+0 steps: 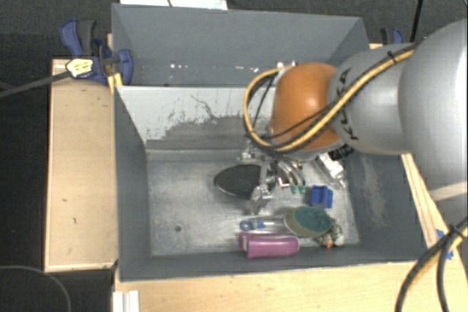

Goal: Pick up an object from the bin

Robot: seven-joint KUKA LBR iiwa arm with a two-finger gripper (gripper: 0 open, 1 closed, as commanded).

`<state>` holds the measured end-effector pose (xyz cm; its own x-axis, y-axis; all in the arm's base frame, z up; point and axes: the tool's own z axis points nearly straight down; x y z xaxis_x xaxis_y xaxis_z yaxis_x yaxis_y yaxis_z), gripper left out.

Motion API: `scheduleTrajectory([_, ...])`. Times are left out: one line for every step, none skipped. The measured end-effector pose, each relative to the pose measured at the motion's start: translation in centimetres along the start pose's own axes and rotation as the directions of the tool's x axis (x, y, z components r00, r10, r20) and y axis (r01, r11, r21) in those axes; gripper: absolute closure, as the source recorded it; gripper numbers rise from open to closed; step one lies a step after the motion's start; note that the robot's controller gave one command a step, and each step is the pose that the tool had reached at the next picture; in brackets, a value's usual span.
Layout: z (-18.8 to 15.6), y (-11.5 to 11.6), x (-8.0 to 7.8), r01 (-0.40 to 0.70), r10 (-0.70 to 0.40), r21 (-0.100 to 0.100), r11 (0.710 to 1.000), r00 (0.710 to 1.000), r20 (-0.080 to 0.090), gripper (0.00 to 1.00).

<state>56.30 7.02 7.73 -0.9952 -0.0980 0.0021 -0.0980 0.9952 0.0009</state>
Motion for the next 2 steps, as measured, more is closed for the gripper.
scheduleTrajectory([-0.3,-0.1,-0.2,0.0,0.0,0.0,1.0,1.0,0.006,1.0])
scheduleTrajectory([-9.9,1.0,-1.1,0.028,-0.028,0.001,1.0,1.0,0.012,1.0])
